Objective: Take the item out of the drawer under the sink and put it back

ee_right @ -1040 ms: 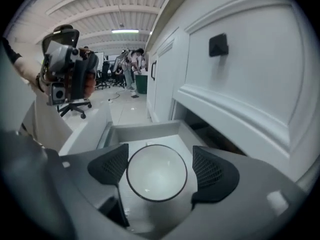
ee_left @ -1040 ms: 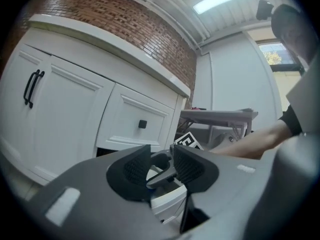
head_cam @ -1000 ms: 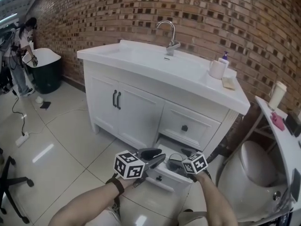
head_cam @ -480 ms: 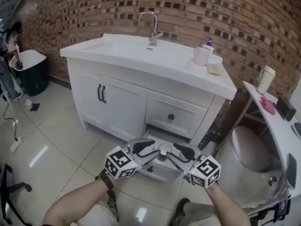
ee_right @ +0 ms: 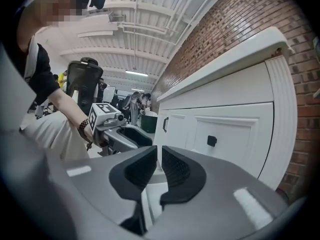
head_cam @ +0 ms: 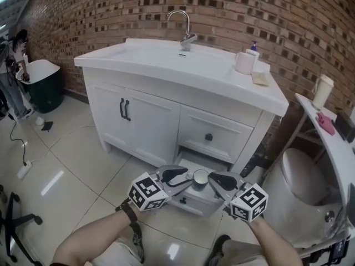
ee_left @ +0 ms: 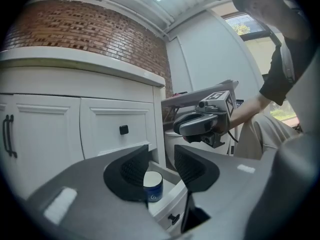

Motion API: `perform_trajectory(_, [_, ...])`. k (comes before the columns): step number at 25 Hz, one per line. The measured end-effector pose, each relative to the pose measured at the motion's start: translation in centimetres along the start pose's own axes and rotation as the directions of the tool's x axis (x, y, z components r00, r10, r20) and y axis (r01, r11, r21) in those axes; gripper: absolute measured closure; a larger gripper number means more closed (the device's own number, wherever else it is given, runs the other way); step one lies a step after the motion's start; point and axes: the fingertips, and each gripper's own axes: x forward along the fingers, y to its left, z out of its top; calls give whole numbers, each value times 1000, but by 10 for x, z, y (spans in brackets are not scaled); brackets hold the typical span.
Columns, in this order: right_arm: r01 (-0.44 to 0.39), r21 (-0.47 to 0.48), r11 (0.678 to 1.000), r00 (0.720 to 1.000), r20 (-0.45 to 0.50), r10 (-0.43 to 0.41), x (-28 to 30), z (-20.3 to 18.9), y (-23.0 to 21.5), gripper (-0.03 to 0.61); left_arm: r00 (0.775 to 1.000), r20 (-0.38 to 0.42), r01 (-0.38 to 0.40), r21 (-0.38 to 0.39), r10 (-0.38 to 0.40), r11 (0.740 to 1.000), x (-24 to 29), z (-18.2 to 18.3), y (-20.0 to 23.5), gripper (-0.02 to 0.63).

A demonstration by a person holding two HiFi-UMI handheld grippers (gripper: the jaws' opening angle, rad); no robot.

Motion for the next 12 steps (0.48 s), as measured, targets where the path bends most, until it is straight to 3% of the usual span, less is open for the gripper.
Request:
perform_trajectory(3, [1, -8, 1000, 1000, -31, -1, 4, -8, -1, 575, 1000, -13, -3, -6, 3, 1000, 0, -5, 3, 445])
perform_trajectory(12, [25, 8, 1000, 999, -38, -24, 11, -10, -4, 577, 1000, -23, 8, -8, -8, 1000, 4, -7, 0, 459])
